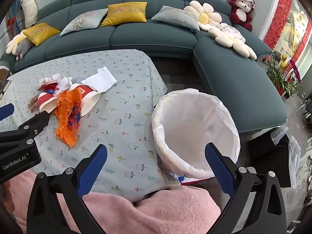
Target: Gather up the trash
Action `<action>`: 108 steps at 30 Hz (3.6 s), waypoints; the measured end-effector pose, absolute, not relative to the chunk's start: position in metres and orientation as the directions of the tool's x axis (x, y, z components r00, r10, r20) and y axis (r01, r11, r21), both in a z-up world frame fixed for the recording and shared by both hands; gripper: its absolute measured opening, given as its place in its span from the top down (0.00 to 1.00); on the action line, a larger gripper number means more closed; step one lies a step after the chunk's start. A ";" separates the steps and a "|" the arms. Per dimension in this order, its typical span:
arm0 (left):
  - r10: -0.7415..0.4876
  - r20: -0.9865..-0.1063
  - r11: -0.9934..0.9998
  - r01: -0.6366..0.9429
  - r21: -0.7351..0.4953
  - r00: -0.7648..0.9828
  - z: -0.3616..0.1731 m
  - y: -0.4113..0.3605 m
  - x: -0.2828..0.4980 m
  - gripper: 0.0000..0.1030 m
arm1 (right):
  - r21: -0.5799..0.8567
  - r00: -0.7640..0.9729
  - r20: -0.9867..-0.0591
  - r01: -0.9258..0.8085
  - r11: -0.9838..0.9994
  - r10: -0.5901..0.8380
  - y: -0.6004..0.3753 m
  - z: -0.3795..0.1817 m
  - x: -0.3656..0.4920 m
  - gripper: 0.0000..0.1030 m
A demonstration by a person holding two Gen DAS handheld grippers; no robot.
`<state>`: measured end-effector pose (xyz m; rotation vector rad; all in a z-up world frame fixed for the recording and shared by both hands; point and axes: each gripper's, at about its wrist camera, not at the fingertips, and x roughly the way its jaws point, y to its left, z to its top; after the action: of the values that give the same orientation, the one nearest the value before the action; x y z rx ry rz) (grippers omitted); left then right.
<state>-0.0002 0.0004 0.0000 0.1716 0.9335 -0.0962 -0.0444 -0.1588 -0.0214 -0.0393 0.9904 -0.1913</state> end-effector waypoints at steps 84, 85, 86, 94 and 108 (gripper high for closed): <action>0.003 -0.791 0.988 0.122 0.098 0.612 0.012 0.022 -0.002 0.07 | -0.174 0.556 -0.800 0.146 0.974 -0.226 -0.141 -0.008 -0.037 0.07; 0.003 -0.791 0.988 0.121 0.098 0.612 0.011 0.023 -0.002 0.07 | -0.174 0.556 -0.800 0.145 0.974 -0.226 -0.141 -0.007 -0.037 0.07; 0.004 -0.791 0.988 0.120 0.098 0.612 0.011 0.024 -0.002 0.07 | -0.174 0.556 -0.800 0.145 0.974 -0.226 -0.141 -0.007 -0.037 0.07; 0.002 -0.792 0.989 0.115 0.090 0.611 0.010 0.029 -0.003 0.07 | -0.181 0.558 -0.798 0.138 0.974 -0.228 -0.137 -0.007 -0.037 0.07; -0.013 -0.794 0.990 0.120 0.077 0.608 0.008 0.031 -0.004 0.09 | -0.204 0.558 -0.786 0.174 0.963 -0.267 -0.141 -0.005 -0.044 0.07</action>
<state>-0.0041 0.0314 0.0075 0.1265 0.9142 -0.0769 -0.0441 -0.1414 -0.0048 -0.1070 0.9442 -0.2608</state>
